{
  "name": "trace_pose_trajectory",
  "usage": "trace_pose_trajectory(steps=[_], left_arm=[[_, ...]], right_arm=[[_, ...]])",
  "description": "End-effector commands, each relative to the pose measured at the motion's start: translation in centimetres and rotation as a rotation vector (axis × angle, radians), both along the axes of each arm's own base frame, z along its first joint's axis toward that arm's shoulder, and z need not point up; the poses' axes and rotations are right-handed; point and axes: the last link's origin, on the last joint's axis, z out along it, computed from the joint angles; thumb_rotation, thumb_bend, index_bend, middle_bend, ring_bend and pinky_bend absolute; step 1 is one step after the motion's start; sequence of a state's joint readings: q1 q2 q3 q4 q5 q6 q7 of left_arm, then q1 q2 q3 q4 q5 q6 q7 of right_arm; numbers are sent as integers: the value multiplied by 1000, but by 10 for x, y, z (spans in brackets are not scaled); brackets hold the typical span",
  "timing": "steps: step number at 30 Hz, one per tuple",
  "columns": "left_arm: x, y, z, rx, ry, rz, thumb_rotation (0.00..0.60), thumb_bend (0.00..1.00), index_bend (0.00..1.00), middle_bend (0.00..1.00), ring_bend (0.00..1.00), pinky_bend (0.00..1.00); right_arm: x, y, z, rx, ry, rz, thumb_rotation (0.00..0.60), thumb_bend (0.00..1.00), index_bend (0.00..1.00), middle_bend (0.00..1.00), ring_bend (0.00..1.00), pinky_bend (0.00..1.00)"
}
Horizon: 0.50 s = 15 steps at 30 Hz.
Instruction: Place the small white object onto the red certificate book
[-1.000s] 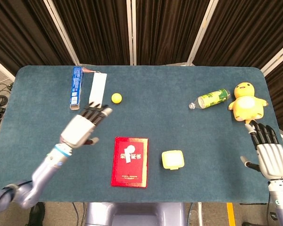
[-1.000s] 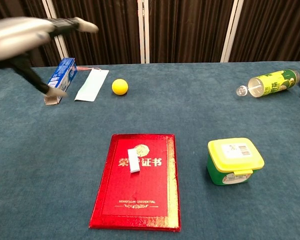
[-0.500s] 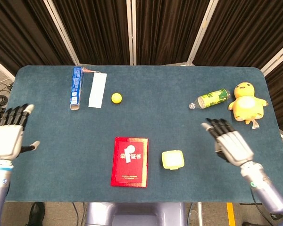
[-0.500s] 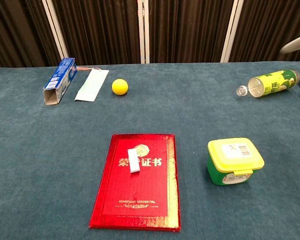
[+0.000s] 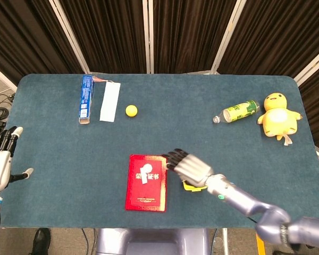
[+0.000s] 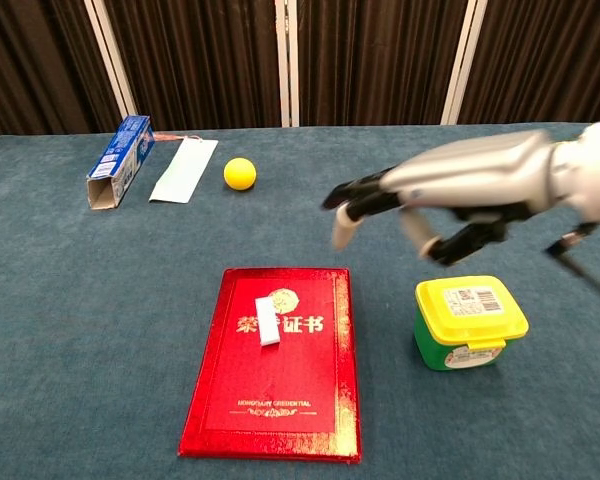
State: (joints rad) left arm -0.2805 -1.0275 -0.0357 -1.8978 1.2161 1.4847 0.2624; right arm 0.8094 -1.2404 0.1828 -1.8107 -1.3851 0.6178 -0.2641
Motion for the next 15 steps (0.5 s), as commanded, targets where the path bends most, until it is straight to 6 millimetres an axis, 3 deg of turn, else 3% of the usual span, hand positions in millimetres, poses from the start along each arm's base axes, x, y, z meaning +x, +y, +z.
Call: trace_pose_trajectory(steps=[1, 6, 15], left_arm=[[-2, 2, 1, -4, -5, 6, 600, 0, 0, 0, 0, 0], [-4, 4, 1, -17, -17, 7, 600, 0, 0, 0, 0, 0], [-5, 7, 1, -26, -29, 13, 600, 0, 0, 0, 0, 0]], right_arm=[[22, -4, -40, 5, 38, 67, 600, 1000, 281, 0, 0, 0], [33, -5, -63, 13, 63, 72, 600, 1000, 285, 0, 0, 0], [38, -1, -80, 17, 70, 49, 600, 1000, 305, 0, 0, 0]])
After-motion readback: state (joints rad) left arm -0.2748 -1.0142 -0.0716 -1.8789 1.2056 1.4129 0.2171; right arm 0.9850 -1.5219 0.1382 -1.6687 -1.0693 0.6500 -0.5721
